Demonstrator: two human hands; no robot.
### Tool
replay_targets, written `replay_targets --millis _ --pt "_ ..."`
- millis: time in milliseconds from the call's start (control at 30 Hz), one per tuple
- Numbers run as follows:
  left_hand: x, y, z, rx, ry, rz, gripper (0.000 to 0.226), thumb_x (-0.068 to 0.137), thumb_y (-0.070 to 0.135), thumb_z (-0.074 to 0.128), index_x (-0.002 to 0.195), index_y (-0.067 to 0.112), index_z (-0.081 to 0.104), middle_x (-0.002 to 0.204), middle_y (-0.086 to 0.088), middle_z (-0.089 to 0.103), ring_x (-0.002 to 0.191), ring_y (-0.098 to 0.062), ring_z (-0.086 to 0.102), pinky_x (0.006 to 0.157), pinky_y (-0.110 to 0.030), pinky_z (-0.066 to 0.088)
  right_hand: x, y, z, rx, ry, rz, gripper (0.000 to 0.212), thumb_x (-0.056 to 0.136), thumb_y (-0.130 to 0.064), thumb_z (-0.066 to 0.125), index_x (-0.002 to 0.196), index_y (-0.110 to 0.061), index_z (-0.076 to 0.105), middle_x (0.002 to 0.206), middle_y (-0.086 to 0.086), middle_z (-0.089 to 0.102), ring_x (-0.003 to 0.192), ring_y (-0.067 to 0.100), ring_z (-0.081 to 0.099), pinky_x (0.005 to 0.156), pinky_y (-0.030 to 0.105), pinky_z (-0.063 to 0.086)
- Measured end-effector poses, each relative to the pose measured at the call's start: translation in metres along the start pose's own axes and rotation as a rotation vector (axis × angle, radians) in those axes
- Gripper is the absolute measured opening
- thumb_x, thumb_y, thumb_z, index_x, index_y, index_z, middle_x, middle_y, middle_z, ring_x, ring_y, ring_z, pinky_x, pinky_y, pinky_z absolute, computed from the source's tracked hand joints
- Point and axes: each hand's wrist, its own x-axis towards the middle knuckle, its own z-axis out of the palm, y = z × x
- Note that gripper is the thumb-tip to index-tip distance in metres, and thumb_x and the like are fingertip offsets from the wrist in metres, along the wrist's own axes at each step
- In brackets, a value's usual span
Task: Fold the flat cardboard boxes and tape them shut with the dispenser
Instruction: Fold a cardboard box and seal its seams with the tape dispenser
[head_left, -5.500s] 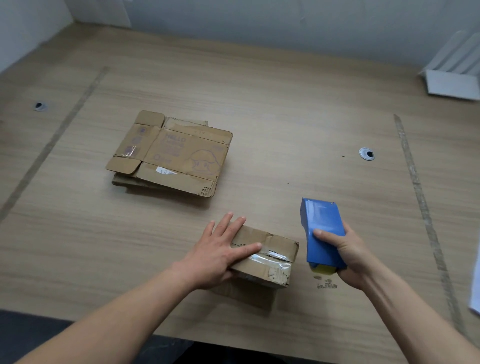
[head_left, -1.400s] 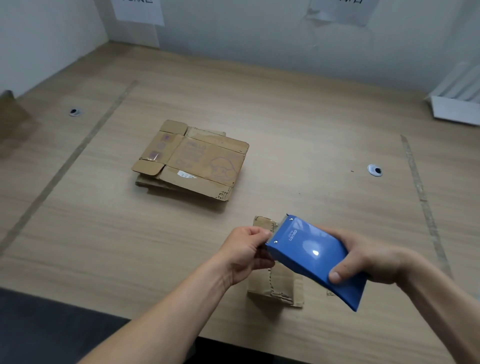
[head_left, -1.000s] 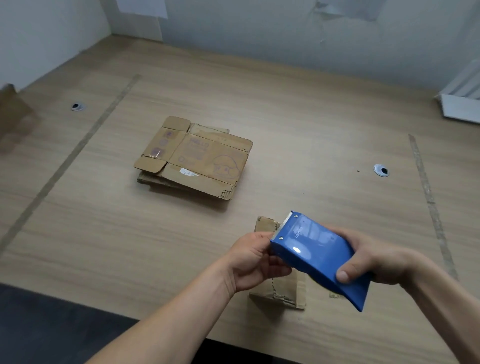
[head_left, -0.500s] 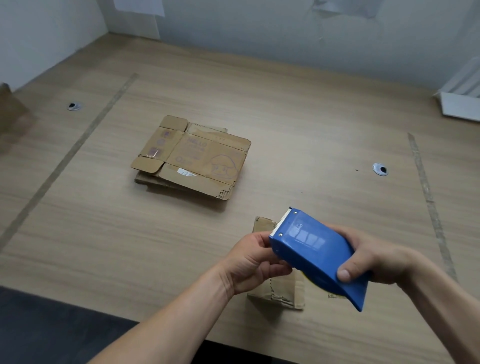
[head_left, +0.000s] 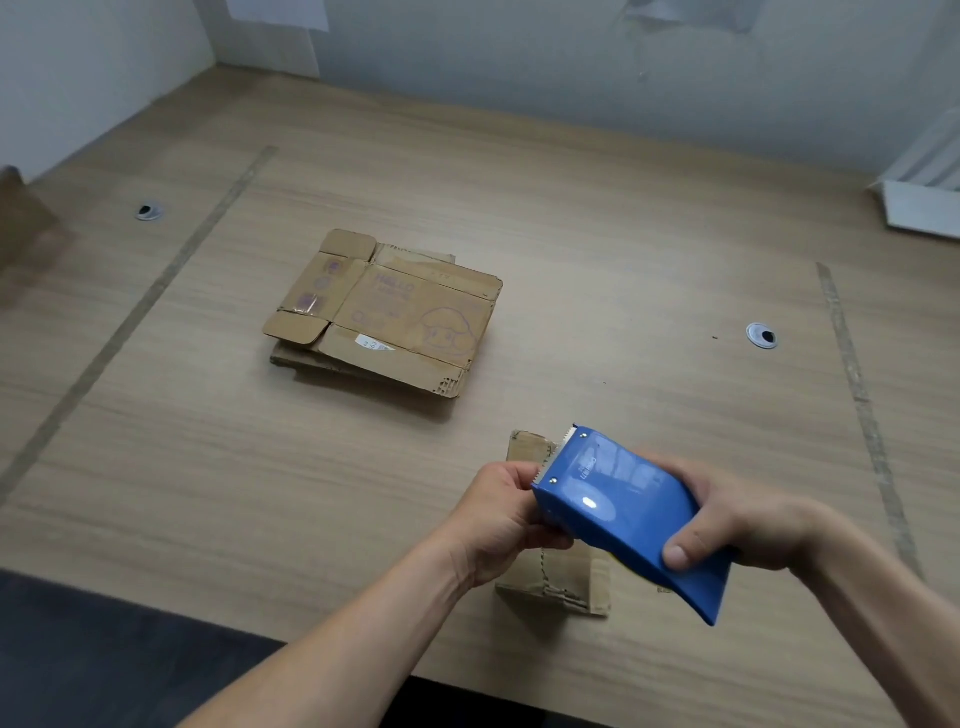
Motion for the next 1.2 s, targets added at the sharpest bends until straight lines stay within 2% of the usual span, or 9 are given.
replay_targets --millis 100,200,267,400,500,667,833,933,1200 --pt "0.000 0.002 -0.001 0.069 -0.004 -0.025 0.023 0.087 -0.013 0.054 0.107 -0.012 0.066 0.080 -0.015 0.068 0.061 -0.020 0.065 0.054 -0.028 0.055 0.001 -0.001 0.002 -0.051 0.015 0.015 0.079 0.056 -0.014 0.085 0.130 -0.032 0.065 0.120 0.012 0.070 0.101 0.025 0.067 0.078 0.035 0.056" --pt "0.001 0.005 -0.002 0.211 0.019 -0.024 0.020 0.090 -0.009 0.053 0.106 -0.011 0.065 0.084 -0.017 0.068 0.067 -0.023 0.066 0.055 -0.028 0.054 0.001 0.000 0.003 -0.141 0.058 0.031 0.085 0.055 -0.019 0.087 0.134 -0.036 0.061 0.127 0.016 0.066 0.107 0.036 0.065 0.086 0.042 0.055" --pt "0.001 0.007 -0.003 0.312 0.060 -0.009 0.012 0.094 -0.003 0.053 0.099 -0.008 0.063 0.080 -0.017 0.067 0.063 -0.023 0.067 0.052 -0.028 0.053 0.000 -0.002 0.004 -0.215 0.075 0.043 0.088 0.055 -0.021 0.087 0.136 -0.039 0.058 0.128 0.012 0.066 0.114 0.040 0.062 0.089 0.044 0.055" --pt "0.007 0.017 -0.020 0.360 0.216 0.029 0.022 0.101 0.003 0.047 0.080 0.008 0.055 0.064 -0.012 0.057 0.044 -0.015 0.057 0.038 -0.023 0.043 -0.016 -0.006 -0.003 -0.334 0.080 0.096 0.087 0.058 -0.017 0.086 0.132 -0.052 0.057 0.127 -0.001 0.067 0.115 0.029 0.064 0.097 0.043 0.053" --pt "0.010 0.020 -0.029 0.420 0.221 0.034 0.024 0.100 0.003 0.049 0.077 0.009 0.055 0.059 -0.007 0.056 0.041 -0.014 0.053 0.036 -0.022 0.039 -0.024 -0.007 -0.008 -0.394 0.083 0.155 0.091 0.058 -0.020 0.088 0.134 -0.055 0.054 0.128 -0.004 0.066 0.115 0.026 0.064 0.101 0.049 0.052" --pt "0.020 0.027 -0.046 0.521 0.346 0.089 0.026 0.099 0.005 0.048 0.075 0.010 0.054 0.062 -0.011 0.056 0.043 -0.016 0.053 0.039 -0.023 0.039 -0.033 -0.009 -0.016 -0.505 0.107 0.269 0.088 0.055 -0.023 0.087 0.120 -0.071 0.053 0.115 -0.019 0.068 0.106 0.011 0.066 0.097 0.039 0.055" --pt "0.024 0.033 -0.055 0.560 0.325 0.122 0.022 0.097 0.005 0.051 0.077 0.009 0.057 0.063 -0.010 0.061 0.051 -0.023 0.056 0.044 -0.025 0.042 -0.036 -0.008 -0.028 -0.493 0.146 0.378 0.078 0.055 -0.024 0.087 0.114 -0.067 0.060 0.107 -0.016 0.072 0.099 0.010 0.069 0.087 0.031 0.058" --pt "0.023 0.024 -0.053 0.570 0.291 0.106 0.023 0.097 0.004 0.052 0.075 0.010 0.058 0.061 -0.007 0.063 0.052 -0.023 0.057 0.045 -0.026 0.044 -0.028 -0.015 -0.036 -0.546 0.197 0.410 0.069 0.061 -0.034 0.085 0.122 -0.055 0.060 0.109 -0.015 0.074 0.099 0.010 0.071 0.090 0.034 0.058" --pt "0.025 0.009 -0.054 0.528 0.378 0.063 0.021 0.095 0.001 0.052 0.077 0.007 0.059 0.063 -0.011 0.065 0.049 -0.018 0.058 0.044 -0.025 0.045 0.000 -0.025 -0.053 -0.755 0.204 0.518 0.065 0.059 -0.043 0.081 0.115 -0.066 0.059 0.104 -0.018 0.074 0.096 0.012 0.072 0.090 0.040 0.060"
